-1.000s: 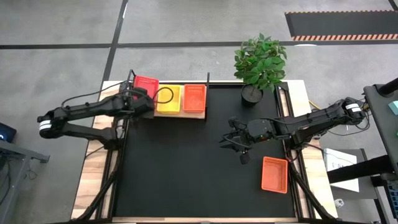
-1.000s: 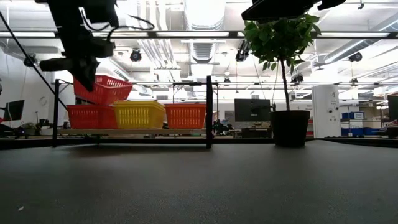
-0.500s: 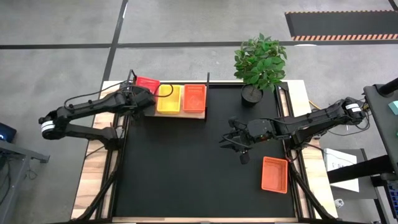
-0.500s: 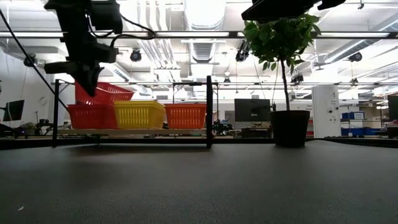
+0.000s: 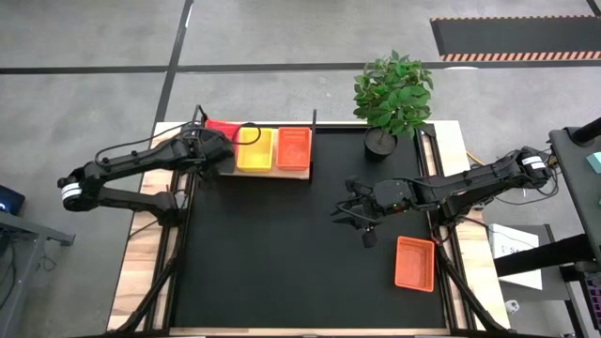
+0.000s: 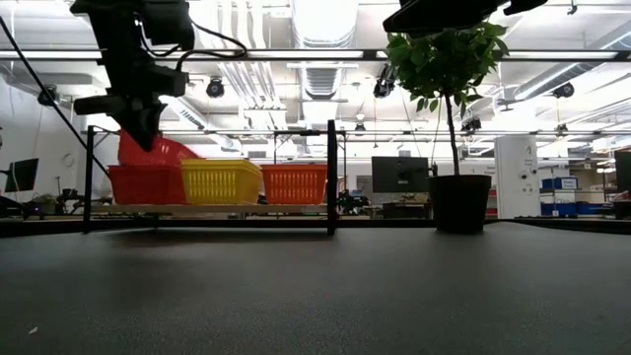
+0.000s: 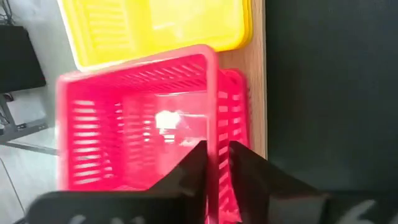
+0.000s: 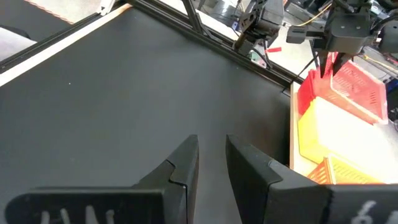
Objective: Stack baskets on shelf by color
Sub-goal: Stack the red bin on top of the other red bins on the shelf, then stack the orange bin on top of the other orange bins on the shelf
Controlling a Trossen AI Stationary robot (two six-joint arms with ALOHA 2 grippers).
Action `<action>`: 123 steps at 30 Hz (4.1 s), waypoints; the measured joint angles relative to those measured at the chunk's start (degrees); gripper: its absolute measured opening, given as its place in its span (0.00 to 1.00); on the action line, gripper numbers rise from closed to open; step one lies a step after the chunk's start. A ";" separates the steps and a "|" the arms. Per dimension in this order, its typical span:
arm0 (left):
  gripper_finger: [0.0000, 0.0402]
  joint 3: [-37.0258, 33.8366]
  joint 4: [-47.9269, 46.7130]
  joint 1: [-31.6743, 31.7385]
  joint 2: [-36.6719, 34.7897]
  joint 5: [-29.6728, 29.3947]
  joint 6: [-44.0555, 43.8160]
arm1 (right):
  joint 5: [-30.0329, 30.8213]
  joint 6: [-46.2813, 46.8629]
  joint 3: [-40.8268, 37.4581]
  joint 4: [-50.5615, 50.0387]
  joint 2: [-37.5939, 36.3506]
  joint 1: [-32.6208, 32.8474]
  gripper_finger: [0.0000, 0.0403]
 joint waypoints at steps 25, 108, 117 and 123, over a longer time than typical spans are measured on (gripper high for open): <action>0.29 2.65 7.47 -6.17 -0.58 7.26 -25.26 | 0.02 -0.78 0.00 -0.02 0.00 0.00 0.18; 0.16 -22.30 100.77 -42.77 -0.35 -3.67 -10.71 | -5.58 74.60 6.60 -43.98 25.70 41.39 0.30; 0.16 -21.63 100.92 -42.42 -0.33 -3.67 -10.19 | -3.52 79.72 7.61 -41.35 25.70 41.11 0.04; 0.16 -21.35 101.02 -42.42 -0.33 -3.67 -10.53 | 2.77 79.20 12.50 -42.28 25.70 40.46 0.02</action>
